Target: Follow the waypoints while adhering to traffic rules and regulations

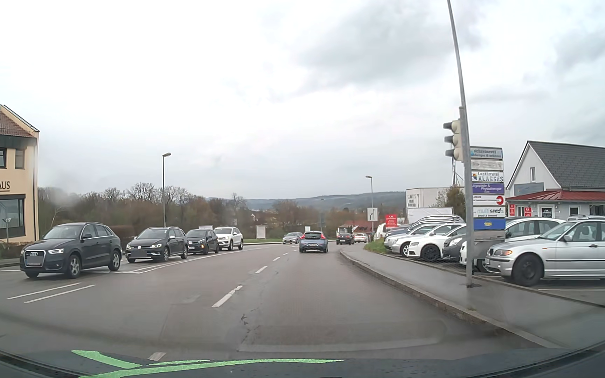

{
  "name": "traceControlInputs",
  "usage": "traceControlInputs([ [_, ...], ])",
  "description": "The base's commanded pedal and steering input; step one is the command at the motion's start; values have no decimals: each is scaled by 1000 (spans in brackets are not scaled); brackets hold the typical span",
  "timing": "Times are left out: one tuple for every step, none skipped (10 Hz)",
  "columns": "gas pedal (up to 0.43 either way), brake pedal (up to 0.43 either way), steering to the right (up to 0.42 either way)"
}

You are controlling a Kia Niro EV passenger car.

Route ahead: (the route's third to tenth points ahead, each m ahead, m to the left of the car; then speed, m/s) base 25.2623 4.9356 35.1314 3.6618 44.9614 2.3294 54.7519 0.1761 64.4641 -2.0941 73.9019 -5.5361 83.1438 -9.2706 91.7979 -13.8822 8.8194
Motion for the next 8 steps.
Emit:
traceControlInputs([
  [130, 0, 3],
  [118, 0, 3],
  [110, 0, 3],
  [79, 0, 3],
  [59, 0, 3],
  [8, 0, 3],
  [0, 0, 4],
  [0, 0, 5],
])
